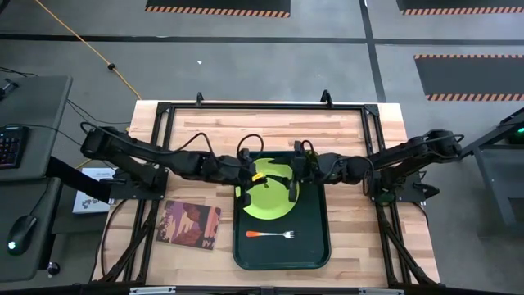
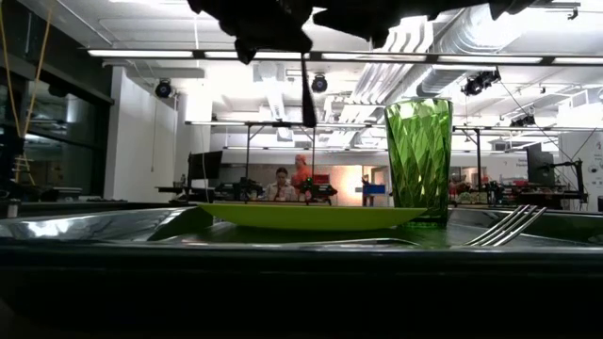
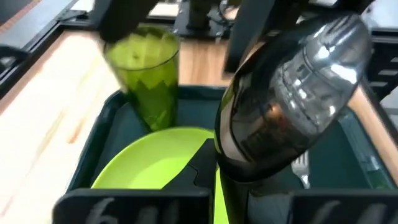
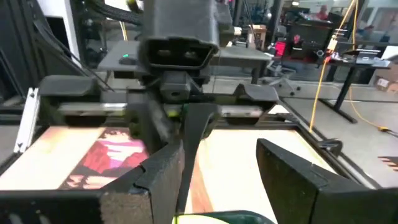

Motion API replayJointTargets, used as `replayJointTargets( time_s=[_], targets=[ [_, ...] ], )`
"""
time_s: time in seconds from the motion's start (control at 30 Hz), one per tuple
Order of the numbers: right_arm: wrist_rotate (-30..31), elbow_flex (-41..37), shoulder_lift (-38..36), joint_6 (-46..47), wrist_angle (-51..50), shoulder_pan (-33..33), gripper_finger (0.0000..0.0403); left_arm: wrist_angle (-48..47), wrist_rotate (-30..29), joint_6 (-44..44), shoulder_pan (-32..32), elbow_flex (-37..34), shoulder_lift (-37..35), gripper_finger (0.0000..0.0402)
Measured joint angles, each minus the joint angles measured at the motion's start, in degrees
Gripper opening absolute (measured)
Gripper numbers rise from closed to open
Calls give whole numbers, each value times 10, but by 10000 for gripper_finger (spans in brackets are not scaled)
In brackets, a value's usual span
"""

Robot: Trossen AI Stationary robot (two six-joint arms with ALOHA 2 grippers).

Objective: Pick and place plate/cup/fork/spoon on tray
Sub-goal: Put the black spoon on the black serving tray in between the green plate and orange fork

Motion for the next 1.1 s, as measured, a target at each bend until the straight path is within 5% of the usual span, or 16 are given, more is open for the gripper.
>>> replayJointTargets(
  time_s=[0.23,0.8,1.1],
  targets=[
    [-31,0,-20,14,-35,6,197,-40,-100,-6,-12,0,-17,1],
    [-52,-1,10,10,6,1,197,53,21,0,11,0,35,1],
    [-77,-1,12,0,8,-1,180,66,22,0,24,0,37,1]
  ],
)
